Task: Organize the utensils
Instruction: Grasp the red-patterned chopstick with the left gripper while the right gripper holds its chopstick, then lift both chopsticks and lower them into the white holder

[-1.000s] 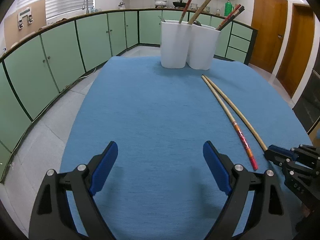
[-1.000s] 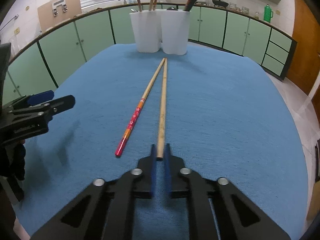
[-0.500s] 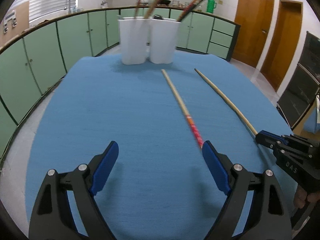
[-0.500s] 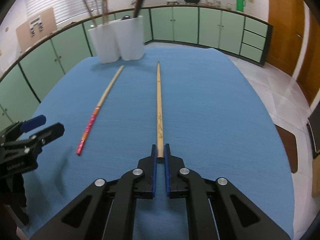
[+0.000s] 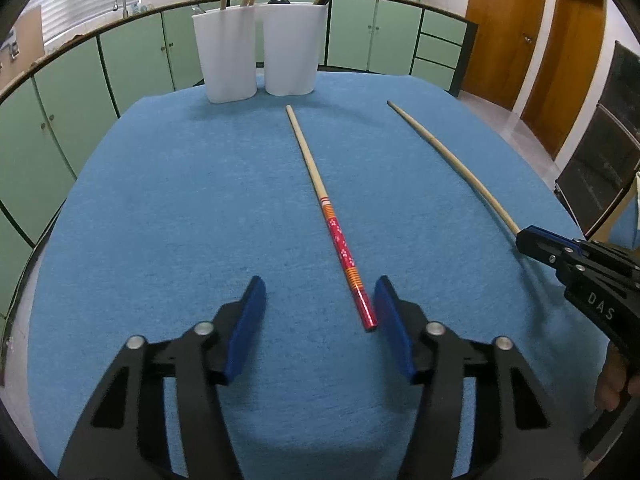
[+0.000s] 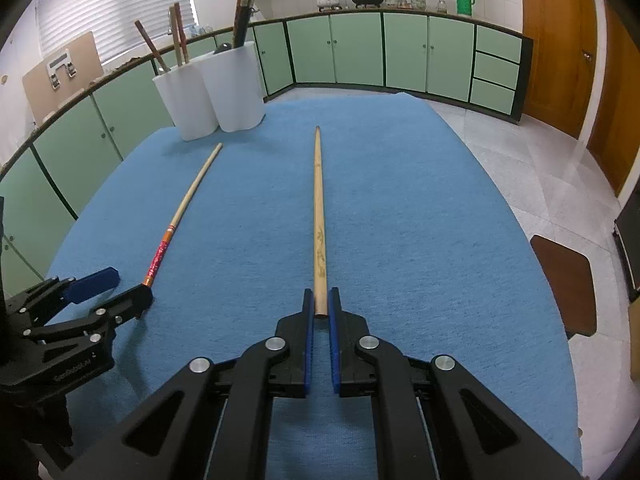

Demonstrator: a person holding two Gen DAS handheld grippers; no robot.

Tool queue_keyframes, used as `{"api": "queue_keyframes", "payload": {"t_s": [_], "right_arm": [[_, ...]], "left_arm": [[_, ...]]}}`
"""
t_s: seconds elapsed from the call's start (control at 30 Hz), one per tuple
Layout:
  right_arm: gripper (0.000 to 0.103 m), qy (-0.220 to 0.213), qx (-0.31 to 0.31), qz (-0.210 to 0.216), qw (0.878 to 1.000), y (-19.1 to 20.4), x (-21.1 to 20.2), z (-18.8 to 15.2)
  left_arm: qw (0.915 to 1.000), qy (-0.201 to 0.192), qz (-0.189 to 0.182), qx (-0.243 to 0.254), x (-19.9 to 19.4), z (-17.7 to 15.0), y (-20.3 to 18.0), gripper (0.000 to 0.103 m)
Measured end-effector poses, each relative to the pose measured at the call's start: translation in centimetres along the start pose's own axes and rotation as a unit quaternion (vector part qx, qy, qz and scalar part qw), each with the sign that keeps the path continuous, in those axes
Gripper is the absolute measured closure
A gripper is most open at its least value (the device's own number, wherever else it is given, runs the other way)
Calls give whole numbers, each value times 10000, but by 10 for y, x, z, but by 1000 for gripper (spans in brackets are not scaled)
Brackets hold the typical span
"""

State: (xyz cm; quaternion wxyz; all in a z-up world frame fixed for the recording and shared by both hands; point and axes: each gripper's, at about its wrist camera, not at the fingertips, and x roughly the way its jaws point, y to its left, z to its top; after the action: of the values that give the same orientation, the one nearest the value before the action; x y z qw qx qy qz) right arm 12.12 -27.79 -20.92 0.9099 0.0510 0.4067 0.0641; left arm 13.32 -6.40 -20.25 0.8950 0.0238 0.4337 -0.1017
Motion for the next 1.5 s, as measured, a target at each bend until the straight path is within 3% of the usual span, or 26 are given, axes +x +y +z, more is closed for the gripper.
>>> {"api": "queue_keyframes", "payload": {"t_s": [0.07, 0.13, 0.2, 0.23, 0.43, 0.8, 1.23, 1.5], "right_arm": [[96, 7, 9, 9, 10000, 1, 1, 0], [96, 5, 16, 25, 10000, 1, 1, 1], [96, -4, -8, 42, 10000, 3, 1, 2], [96, -8, -27, 59, 10000, 5, 0, 2], [96, -66, -254, 94, 9996, 19, -7, 5], [96, -433, -430, 246, 9978, 31, -43, 29], [96, -924, -238, 558, 9939, 28, -91, 81], [96, -1204, -452, 651, 9896, 37, -118, 115]], "left_arm": [[10000, -5, 7, -14, 0, 0, 0, 61], [10000, -12, -36, -49, 0, 1, 1, 74], [10000, -16, -58, -59, 0, 2, 2, 93], [9999, -16, -66, -84, 1, 2, 3, 97], [9997, -119, -106, -194, -9, 4, 8, 98], [9963, -855, -115, -9, -72, 29, 8, 98], [9864, -1629, -205, 28, -124, 68, 11, 98], [9816, -1887, -276, 76, -141, 93, 22, 98]]}}
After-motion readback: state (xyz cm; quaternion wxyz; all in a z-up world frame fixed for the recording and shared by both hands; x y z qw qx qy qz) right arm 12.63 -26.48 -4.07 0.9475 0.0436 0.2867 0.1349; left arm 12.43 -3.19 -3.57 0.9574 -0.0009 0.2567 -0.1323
